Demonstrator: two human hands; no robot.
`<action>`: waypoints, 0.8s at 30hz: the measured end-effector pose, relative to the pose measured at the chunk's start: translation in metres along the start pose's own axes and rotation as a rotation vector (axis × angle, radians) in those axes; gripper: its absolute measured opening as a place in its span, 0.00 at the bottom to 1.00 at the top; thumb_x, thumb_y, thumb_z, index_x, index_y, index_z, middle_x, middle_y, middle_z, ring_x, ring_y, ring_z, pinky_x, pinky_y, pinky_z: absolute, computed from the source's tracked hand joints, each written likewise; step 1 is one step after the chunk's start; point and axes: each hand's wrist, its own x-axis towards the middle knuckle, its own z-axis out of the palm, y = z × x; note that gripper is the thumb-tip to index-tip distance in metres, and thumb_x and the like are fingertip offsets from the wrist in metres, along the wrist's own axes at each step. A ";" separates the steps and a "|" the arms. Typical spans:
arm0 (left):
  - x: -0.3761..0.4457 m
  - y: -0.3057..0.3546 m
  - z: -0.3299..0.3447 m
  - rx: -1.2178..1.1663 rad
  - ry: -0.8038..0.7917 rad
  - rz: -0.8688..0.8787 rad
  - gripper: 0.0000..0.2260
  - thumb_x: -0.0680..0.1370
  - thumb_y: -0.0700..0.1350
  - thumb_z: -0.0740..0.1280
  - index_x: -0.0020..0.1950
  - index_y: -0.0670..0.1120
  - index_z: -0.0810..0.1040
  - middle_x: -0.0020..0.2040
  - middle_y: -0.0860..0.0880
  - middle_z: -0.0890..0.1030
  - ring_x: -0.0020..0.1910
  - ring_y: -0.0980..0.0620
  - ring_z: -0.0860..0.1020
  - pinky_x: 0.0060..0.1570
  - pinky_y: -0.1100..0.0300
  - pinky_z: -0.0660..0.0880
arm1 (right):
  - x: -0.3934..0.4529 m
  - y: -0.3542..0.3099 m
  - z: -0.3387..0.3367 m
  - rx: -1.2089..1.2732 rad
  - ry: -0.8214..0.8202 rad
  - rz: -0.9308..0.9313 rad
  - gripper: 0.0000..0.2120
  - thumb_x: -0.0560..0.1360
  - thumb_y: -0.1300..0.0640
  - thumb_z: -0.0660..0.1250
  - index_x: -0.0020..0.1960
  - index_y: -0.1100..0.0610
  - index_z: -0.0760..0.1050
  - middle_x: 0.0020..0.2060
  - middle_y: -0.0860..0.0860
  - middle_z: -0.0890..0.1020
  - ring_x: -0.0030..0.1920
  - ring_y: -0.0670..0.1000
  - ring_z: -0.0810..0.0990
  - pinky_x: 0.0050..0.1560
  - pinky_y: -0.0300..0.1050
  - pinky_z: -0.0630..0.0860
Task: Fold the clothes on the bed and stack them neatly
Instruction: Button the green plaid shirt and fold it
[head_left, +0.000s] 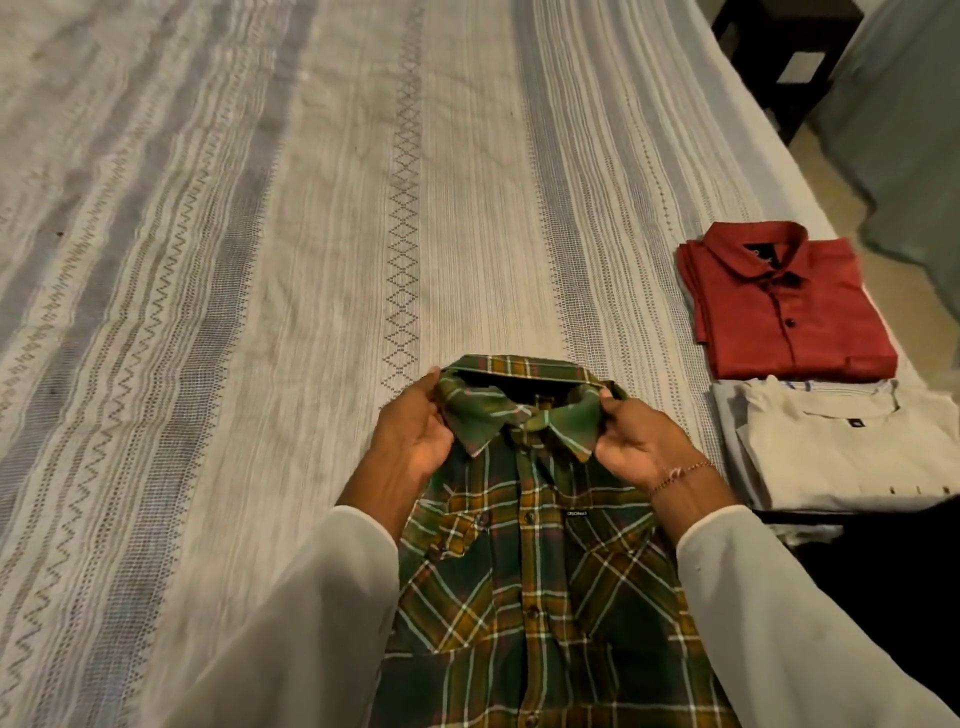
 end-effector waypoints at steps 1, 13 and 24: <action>-0.002 0.000 0.000 0.014 -0.019 0.013 0.09 0.82 0.40 0.65 0.60 0.37 0.78 0.53 0.38 0.83 0.53 0.43 0.82 0.54 0.47 0.79 | -0.003 0.001 -0.001 -0.021 -0.038 0.012 0.13 0.86 0.62 0.54 0.52 0.61 0.77 0.51 0.60 0.82 0.50 0.58 0.83 0.38 0.60 0.84; -0.023 -0.029 -0.013 0.800 -0.057 0.622 0.10 0.82 0.58 0.60 0.59 0.55 0.71 0.54 0.46 0.82 0.54 0.49 0.83 0.52 0.49 0.83 | -0.020 0.015 -0.009 -0.712 0.004 -0.647 0.11 0.79 0.47 0.57 0.60 0.43 0.71 0.54 0.52 0.80 0.53 0.54 0.79 0.56 0.57 0.78; -0.024 -0.024 -0.007 1.114 -0.038 1.073 0.11 0.83 0.49 0.66 0.46 0.43 0.80 0.40 0.50 0.81 0.39 0.56 0.79 0.40 0.65 0.74 | -0.018 0.007 -0.011 -1.258 0.055 -1.292 0.11 0.83 0.55 0.62 0.54 0.59 0.80 0.47 0.56 0.75 0.46 0.53 0.76 0.45 0.37 0.66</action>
